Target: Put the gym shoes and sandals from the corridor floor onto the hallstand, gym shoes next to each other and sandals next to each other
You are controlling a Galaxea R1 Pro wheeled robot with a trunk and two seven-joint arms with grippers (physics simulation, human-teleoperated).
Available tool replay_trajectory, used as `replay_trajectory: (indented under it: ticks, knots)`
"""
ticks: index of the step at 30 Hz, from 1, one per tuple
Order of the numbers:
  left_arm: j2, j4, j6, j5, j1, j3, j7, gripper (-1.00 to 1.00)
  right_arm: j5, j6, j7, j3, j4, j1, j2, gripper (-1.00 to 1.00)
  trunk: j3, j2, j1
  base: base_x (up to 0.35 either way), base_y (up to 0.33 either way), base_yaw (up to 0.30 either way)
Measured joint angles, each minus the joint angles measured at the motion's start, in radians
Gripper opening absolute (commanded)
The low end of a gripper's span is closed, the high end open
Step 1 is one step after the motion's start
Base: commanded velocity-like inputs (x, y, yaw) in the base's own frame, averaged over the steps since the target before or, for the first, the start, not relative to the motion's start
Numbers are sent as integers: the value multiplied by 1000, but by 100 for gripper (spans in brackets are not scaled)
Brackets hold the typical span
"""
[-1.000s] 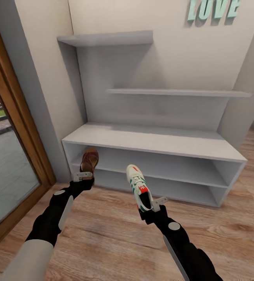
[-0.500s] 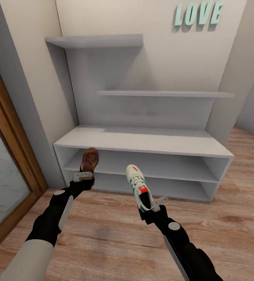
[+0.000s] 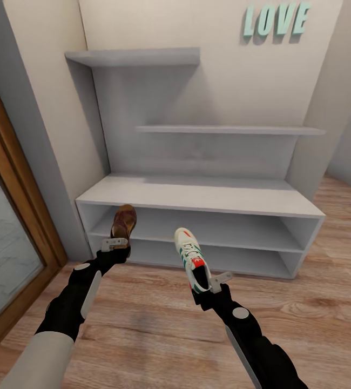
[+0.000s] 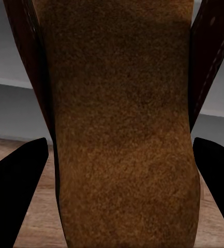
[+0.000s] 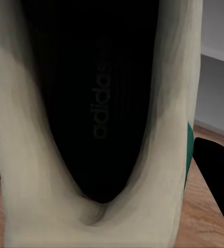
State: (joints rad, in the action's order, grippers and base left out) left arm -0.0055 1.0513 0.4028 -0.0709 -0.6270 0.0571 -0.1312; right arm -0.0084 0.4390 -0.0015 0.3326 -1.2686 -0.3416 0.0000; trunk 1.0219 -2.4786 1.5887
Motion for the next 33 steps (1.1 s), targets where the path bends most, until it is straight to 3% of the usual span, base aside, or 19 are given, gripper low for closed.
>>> replay_trajectory:
  ticks: [23,29,31,33]
  knots:
    - [0,-32,0,3,0,0,0,-100,-1,-3,-3,-2,1,0,0,-100,0,0,0,0,19,0]
    - [0,-57,-1,3,0,-1,0,-100,3,-83,-21,-9,-25,0,0,-100,0,0,0,0,0,0]
    - [0,-65,-1,3,0,-1,-1,-100,5,-102,-55,-29,-53,0,-3,-100,0,0,0,0,0,0]
    - [0,-68,-2,4,0,-1,0,-100,9,-111,-101,-85,-67,0,-6,-100,0,0,0,0,0,0]
